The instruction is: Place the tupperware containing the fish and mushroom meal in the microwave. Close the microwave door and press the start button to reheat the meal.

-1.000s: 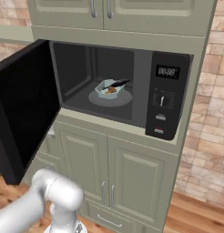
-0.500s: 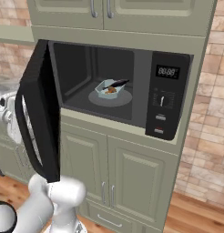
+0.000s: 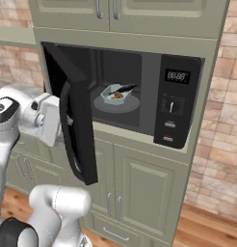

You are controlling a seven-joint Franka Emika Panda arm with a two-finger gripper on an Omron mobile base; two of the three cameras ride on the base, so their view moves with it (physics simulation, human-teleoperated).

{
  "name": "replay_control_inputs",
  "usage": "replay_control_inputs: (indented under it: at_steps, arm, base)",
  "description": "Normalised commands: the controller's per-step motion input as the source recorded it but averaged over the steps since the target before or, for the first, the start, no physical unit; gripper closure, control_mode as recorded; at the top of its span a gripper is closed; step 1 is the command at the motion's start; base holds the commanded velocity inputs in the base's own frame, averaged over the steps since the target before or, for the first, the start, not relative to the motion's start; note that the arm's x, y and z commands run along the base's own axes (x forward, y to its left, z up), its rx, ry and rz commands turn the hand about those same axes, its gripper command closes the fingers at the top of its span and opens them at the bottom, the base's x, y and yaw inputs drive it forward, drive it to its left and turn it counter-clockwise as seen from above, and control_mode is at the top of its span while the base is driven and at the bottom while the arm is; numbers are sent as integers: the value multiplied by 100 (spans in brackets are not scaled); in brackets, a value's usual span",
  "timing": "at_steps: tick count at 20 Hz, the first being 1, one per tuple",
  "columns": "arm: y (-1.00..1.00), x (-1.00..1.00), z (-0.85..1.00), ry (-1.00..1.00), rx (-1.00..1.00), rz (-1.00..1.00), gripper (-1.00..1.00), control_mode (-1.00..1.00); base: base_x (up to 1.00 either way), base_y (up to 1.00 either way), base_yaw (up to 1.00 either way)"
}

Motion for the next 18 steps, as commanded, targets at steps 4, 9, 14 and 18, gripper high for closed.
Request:
replay_control_inputs:
  at_steps: [4, 9, 14, 18]
  arm:
    - [-33, 78, 4, -19, 11, 27, -100, -100]
    - [-18, 98, 2, -20, 9, 34, -100, -100]
    - [-1, 100, 0, -20, 4, 42, -100, -100]
    - [0, 100, -6, -22, 3, 47, -100, -100]
  base:
    - [0, 0, 0]
    - [0, 0, 0]
    - [0, 0, 0]
    - [0, 0, 0]
